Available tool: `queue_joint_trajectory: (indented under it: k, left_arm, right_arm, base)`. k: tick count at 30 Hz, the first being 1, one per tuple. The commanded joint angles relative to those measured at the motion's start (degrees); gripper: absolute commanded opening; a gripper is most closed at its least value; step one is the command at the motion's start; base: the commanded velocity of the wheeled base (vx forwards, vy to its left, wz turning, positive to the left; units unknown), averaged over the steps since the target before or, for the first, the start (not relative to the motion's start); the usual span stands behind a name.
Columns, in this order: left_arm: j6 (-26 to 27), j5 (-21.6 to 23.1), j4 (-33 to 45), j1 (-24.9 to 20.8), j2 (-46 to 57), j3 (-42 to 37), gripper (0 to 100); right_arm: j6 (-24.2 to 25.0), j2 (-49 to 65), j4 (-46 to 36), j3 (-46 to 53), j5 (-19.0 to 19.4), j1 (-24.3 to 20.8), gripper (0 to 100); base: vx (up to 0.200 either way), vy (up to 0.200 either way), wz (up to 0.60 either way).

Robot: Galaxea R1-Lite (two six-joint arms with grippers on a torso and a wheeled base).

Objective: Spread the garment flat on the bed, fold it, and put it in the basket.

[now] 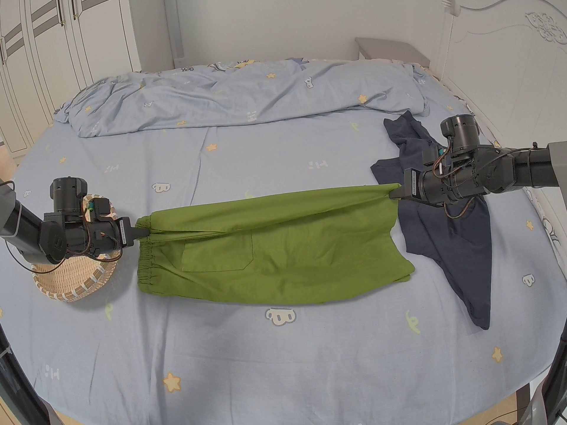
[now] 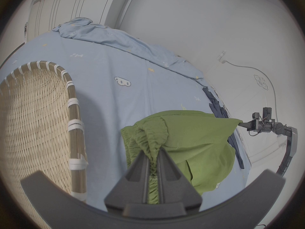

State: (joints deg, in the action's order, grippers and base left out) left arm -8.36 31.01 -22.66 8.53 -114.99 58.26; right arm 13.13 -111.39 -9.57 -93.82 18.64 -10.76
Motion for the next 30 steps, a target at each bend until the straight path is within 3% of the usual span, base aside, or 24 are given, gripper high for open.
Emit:
queue_joint_trajectory:
  k: [1,21,22,23,30]
  left_arm:
    - [-0.1,-0.3,0.0,0.0,-0.9,0.7,0]
    - [-0.1,-0.3,0.1,-0.8,-2.5,2.0,0]
    - [-0.1,-0.3,0.1,-0.8,-2.5,2.0,100]
    - [-0.1,-0.3,0.1,-0.8,-2.5,2.1,100]
    - [-0.6,-0.4,0.1,-2.6,-1.5,2.2,100]
  right_arm:
    - [0.0,-1.2,1.5,0.0,-0.1,-0.1,0]
    - [0.1,-3.3,2.3,0.0,0.0,-1.0,0]
    - [0.1,-3.4,2.3,-0.1,0.0,-1.1,0]
    - [0.1,-3.5,2.3,-0.1,0.0,-1.1,100]
    - [0.3,-4.5,3.6,-0.1,-0.1,-2.3,100]
  base:
    - [0.000,0.000,0.00]
    - [0.000,0.000,0.00]
    - [0.000,0.000,0.00]
    - [0.000,0.000,0.00]
    - [0.000,0.000,0.00]
